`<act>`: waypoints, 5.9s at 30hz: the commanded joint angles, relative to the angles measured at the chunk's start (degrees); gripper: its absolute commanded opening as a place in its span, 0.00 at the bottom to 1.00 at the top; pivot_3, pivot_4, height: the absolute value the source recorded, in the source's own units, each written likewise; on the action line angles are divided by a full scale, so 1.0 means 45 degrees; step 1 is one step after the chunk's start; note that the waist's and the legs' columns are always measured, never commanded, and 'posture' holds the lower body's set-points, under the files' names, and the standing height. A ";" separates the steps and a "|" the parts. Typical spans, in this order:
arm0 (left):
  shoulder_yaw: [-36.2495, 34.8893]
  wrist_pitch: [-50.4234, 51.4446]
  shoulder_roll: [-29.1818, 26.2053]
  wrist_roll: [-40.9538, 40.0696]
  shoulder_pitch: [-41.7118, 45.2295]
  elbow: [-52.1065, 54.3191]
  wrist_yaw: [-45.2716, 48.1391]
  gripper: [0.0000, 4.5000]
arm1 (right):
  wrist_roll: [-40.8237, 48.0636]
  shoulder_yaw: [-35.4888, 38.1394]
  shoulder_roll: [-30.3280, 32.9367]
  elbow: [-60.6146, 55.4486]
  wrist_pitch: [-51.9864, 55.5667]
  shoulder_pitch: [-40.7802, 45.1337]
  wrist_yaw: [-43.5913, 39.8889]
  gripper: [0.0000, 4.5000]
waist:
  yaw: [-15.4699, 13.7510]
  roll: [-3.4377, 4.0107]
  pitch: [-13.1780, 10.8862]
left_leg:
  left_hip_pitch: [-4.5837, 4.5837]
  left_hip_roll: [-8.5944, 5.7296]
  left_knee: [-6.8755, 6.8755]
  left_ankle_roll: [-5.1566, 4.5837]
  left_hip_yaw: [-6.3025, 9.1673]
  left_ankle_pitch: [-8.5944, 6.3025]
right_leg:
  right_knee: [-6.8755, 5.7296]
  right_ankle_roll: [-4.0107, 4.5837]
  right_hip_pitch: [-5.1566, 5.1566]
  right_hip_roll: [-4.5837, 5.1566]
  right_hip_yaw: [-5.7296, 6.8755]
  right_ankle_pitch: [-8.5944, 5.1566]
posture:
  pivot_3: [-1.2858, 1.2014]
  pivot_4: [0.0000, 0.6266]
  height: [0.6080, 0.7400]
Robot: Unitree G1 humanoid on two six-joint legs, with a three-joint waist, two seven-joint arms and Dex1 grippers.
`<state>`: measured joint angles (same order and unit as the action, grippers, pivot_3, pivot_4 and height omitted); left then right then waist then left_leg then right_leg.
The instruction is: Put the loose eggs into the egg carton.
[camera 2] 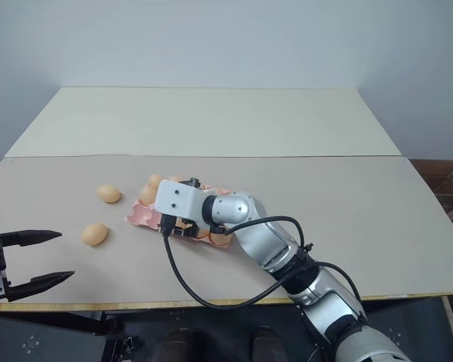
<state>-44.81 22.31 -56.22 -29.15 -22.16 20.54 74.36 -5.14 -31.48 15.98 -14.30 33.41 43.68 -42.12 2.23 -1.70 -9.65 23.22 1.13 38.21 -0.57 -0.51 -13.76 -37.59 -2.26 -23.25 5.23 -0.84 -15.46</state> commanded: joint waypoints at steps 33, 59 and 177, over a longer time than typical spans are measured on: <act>0.4016 0.0359 0.2849 0.2103 0.3369 -0.1528 -0.6245 1.00 | 0.5172 0.4572 0.6998 -0.5891 0.1708 -0.2680 -0.3438 0.99 | -0.0337 -0.0011 0.0005 | -0.0003 -0.0013 0.0003 -0.0002 -0.0003 0.0000 | 0.0014 0.0000 0.0024 0.0015 -0.0005 -0.0001 | 0.52 0.24 1.00; 0.5731 -0.1148 0.3294 0.2176 0.5067 -0.3321 -0.6318 0.40 | 0.5025 0.4338 0.7084 -0.6595 0.2704 -0.2894 -0.2099 1.00 | -0.0332 -0.0015 0.0007 | -0.0002 -0.0016 0.0006 -0.0003 0.0000 0.0000 | 0.0010 -0.0001 0.0024 0.0019 -0.0004 0.0000 | 0.52 0.24 1.00; 0.8030 -0.1300 0.4263 0.4875 1.1686 -0.9240 -1.0323 0.56 | 0.5077 0.4956 0.7455 -0.6465 0.2800 -0.3493 -0.0373 1.00 | -0.0326 -0.0023 0.0012 | 0.0035 -0.0044 0.0066 -0.0007 0.0030 0.0001 | -0.0014 -0.0015 0.0025 0.0005 0.0011 0.0004 | 0.52 0.24 1.00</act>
<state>-6.24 18.82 -35.45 -6.21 30.56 -25.06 26.88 18.16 -10.44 49.59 -42.19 45.88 27.06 -44.65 0.76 -1.80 -9.60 23.40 0.94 38.50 -0.60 -0.38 -13.76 -37.65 -2.33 -23.17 5.26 -0.79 -15.44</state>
